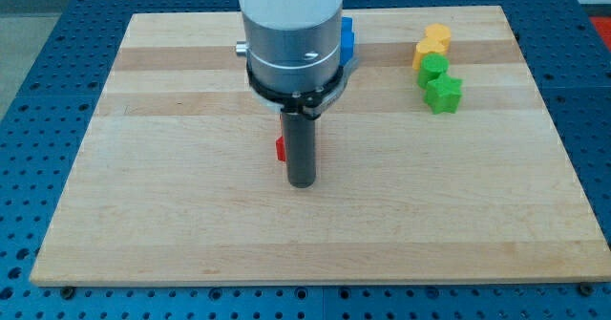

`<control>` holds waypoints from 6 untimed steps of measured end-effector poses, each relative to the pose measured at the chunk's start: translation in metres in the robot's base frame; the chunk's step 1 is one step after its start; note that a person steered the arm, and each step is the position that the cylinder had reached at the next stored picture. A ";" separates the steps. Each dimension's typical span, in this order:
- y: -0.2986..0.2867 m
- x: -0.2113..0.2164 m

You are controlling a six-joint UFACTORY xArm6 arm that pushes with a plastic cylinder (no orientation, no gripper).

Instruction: Slide the red star along with red circle towards up

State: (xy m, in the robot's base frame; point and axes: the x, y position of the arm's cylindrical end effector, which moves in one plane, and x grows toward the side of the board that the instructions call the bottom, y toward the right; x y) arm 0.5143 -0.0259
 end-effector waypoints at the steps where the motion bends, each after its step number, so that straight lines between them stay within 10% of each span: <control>1: -0.006 0.002; 6: -0.016 -0.031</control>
